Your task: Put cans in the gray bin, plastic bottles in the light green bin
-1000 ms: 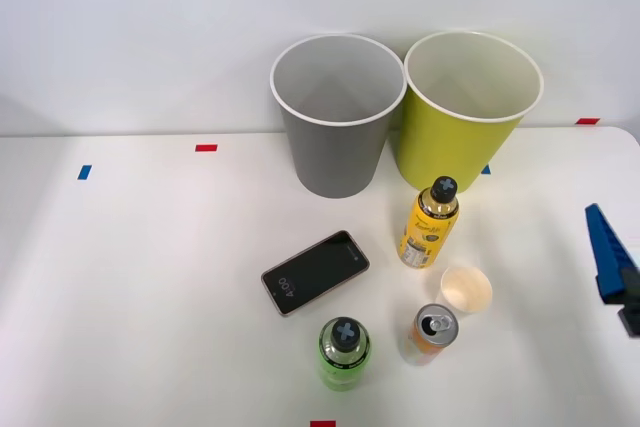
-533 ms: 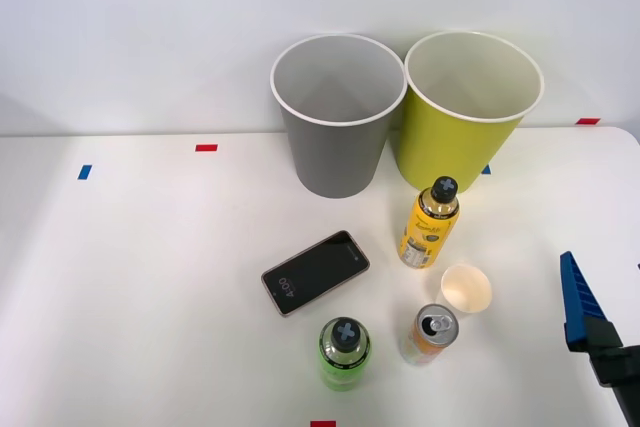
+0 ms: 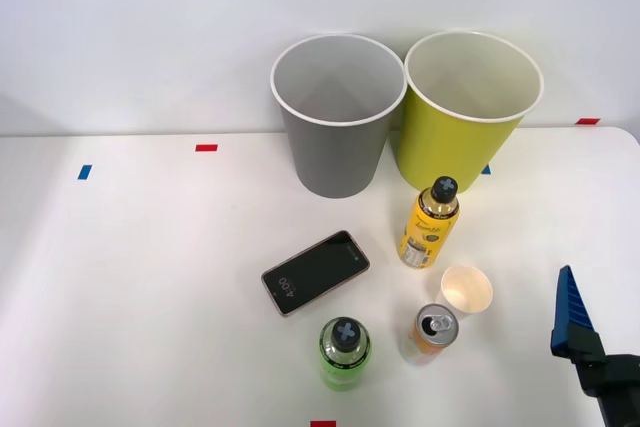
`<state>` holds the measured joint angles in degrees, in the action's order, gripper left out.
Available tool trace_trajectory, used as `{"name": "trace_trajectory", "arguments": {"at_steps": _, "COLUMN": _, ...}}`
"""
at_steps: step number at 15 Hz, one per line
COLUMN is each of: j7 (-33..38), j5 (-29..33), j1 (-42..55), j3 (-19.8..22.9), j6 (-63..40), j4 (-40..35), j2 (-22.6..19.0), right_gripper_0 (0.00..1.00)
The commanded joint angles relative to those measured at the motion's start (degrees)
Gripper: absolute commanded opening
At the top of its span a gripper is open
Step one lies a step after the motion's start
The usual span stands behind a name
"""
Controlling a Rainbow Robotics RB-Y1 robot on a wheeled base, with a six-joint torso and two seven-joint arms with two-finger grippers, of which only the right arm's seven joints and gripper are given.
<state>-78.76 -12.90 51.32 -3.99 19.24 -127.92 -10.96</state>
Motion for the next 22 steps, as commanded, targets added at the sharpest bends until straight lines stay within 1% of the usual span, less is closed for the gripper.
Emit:
{"name": "trace_trajectory", "arguments": {"at_steps": 1, "j7": 9.2, "j5": 7.4, "j1": -1.7, "j3": 2.3, "j6": 1.9, "j4": 3.4, "j2": 2.7, "right_gripper_0": 1.0}}
{"name": "trace_trajectory", "arguments": {"at_steps": 2, "j7": 13.2, "j5": 10.9, "j1": -3.2, "j3": 3.6, "j6": 5.8, "j4": 7.2, "j2": 4.3, "right_gripper_0": 1.0}}
{"name": "trace_trajectory", "arguments": {"at_steps": 3, "j7": 15.9, "j5": 12.7, "j1": -4.5, "j3": 4.4, "j6": 8.9, "j4": 10.3, "j2": 4.7, "right_gripper_0": 1.0}}
{"name": "trace_trajectory", "arguments": {"at_steps": 4, "j7": 16.8, "j5": 13.3, "j1": -5.3, "j3": 5.0, "j6": 11.5, "j4": 12.9, "j2": 4.5, "right_gripper_0": 1.0}}
{"name": "trace_trajectory", "arguments": {"at_steps": 5, "j7": 16.1, "j5": 13.3, "j1": -5.3, "j3": 5.0, "j6": 14.6, "j4": 15.5, "j2": 3.7, "right_gripper_0": 1.0}}
{"name": "trace_trajectory", "arguments": {"at_steps": 6, "j7": 13.7, "j5": 13.1, "j1": -4.5, "j3": 5.0, "j6": 16.7, "j4": 16.8, "j2": 2.9, "right_gripper_0": 1.0}}
{"name": "trace_trajectory", "arguments": {"at_steps": 7, "j7": 9.6, "j5": 11.8, "j1": -3.1, "j3": 4.4, "j6": 17.3, "j4": 17.0, "j2": 2.1, "right_gripper_0": 1.0}}
{"name": "trace_trajectory", "arguments": {"at_steps": 10, "j7": -3.3, "j5": 2.7, "j1": 3.1, "j3": -1.5, "j6": 20.0, "j4": 17.0, "j2": -3.3, "right_gripper_0": 1.0}}
{"name": "trace_trajectory", "arguments": {"at_steps": 11, "j7": -6.8, "j5": 1.4, "j1": 4.8, "j3": -2.8, "j6": 20.3, "j4": 17.1, "j2": -4.1, "right_gripper_0": 1.0}}
{"name": "trace_trajectory", "arguments": {"at_steps": 14, "j7": -15.1, "j5": 0.8, "j1": 8.5, "j3": -6.8, "j6": 20.2, "j4": 17.3, "j2": -5.1, "right_gripper_0": 1.0}}
{"name": "trace_trajectory", "arguments": {"at_steps": 16, "j7": -18.3, "j5": -0.2, "j1": 9.7, "j3": -9.5, "j6": 20.2, "j4": 17.3, "j2": -6.8, "right_gripper_0": 1.0}}
{"name": "trace_trajectory", "arguments": {"at_steps": 18, "j7": -18.8, "j5": -0.7, "j1": 9.9, "j3": -11.7, "j6": 20.2, "j4": 17.3, "j2": -8.6, "right_gripper_0": 1.0}}
{"name": "trace_trajectory", "arguments": {"at_steps": 22, "j7": -19.3, "j5": -0.5, "j1": 9.7, "j3": -14.4, "j6": 20.1, "j4": 17.7, "j2": -9.4, "right_gripper_0": 1.0}}
